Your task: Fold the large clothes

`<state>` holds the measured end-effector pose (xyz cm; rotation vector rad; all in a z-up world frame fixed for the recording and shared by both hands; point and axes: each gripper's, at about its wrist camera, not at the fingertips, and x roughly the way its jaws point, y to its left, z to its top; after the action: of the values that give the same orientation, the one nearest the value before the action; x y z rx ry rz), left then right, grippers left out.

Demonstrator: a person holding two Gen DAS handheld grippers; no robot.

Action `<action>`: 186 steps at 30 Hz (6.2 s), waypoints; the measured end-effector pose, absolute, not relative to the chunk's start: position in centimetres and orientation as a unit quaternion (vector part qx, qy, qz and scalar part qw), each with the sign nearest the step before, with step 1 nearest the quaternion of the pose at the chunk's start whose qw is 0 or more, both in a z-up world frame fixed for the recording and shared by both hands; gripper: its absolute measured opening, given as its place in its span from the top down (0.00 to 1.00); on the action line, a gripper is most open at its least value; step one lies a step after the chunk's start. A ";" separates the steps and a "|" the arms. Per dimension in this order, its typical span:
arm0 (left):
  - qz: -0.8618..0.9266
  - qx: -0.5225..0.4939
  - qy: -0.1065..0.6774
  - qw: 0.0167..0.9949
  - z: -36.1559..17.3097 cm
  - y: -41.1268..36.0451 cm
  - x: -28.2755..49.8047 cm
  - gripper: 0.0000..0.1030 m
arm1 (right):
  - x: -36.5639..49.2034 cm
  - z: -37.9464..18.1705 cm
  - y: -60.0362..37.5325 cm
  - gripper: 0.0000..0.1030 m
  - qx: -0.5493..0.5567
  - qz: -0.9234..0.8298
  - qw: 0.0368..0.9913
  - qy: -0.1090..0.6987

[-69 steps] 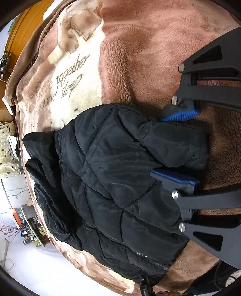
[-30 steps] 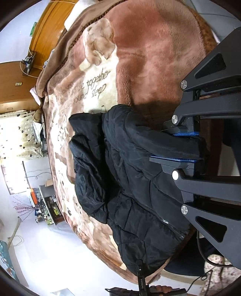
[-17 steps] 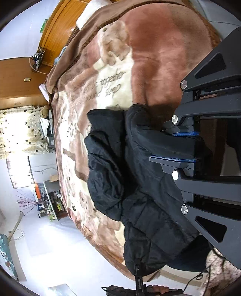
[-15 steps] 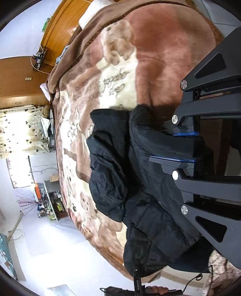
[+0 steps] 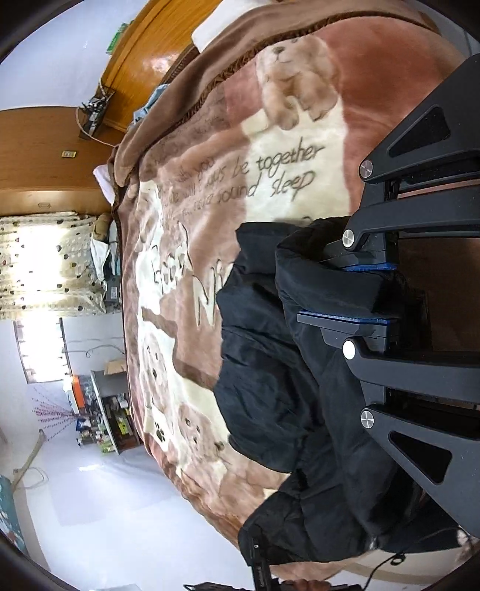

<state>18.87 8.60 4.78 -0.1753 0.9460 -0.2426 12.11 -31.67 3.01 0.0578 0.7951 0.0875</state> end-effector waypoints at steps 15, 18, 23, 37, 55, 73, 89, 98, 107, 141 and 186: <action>-0.041 -0.105 0.498 0.860 0.6 8.7 31.0 0.79 | 21.6 1.1 -33.7 0.84 0.039 0.007 0.907 0.420; -0.033 -0.107 0.509 0.854 -0.5 8.6 32.7 0.79 | 23.4 0.0 -34.2 0.84 0.046 0.004 0.901 0.432; -0.026 -0.118 0.534 0.836 -2.8 8.7 35.2 0.74 | 26.1 -1.9 -34.9 0.83 0.067 -0.002 0.888 0.455; -0.040 -0.192 0.467 0.862 -0.6 13.7 34.5 0.33 | 27.4 -2.1 -38.2 0.65 0.188 0.031 0.870 0.455; -0.070 -0.120 0.521 0.842 -6.1 13.2 34.7 0.18 | 26.6 -3.8 -39.5 0.32 0.099 0.030 0.890 0.444; -0.037 -0.120 0.458 0.880 -3.4 12.2 34.4 0.83 | 28.2 -3.5 -39.2 0.86 0.182 0.070 0.904 0.381; 0.021 -0.039 0.546 0.836 -10.3 10.1 38.1 0.75 | 33.3 -11.8 -36.6 0.80 0.060 -0.026 0.833 0.550; 0.024 -0.108 0.508 0.854 -5.9 12.3 35.5 0.32 | 29.0 -5.1 -35.5 0.42 0.032 -0.068 0.892 0.445; -0.087 -0.052 0.455 0.885 -1.6 3.8 29.0 0.22 | 24.7 -1.4 -26.9 0.39 0.009 0.066 0.912 0.404; 0.010 0.062 0.492 0.868 -10.7 1.6 29.5 0.12 | 27.0 -11.1 -28.9 0.38 -0.055 -0.037 0.871 0.486; -0.015 0.032 0.534 0.845 -12.3 2.7 31.5 0.10 | 26.3 -13.5 -34.4 0.35 -0.008 -0.016 0.839 0.544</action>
<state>31.49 2.71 -12.30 0.0684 1.1266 -0.0310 26.28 -34.36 -13.51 -0.0167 1.1504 -0.0334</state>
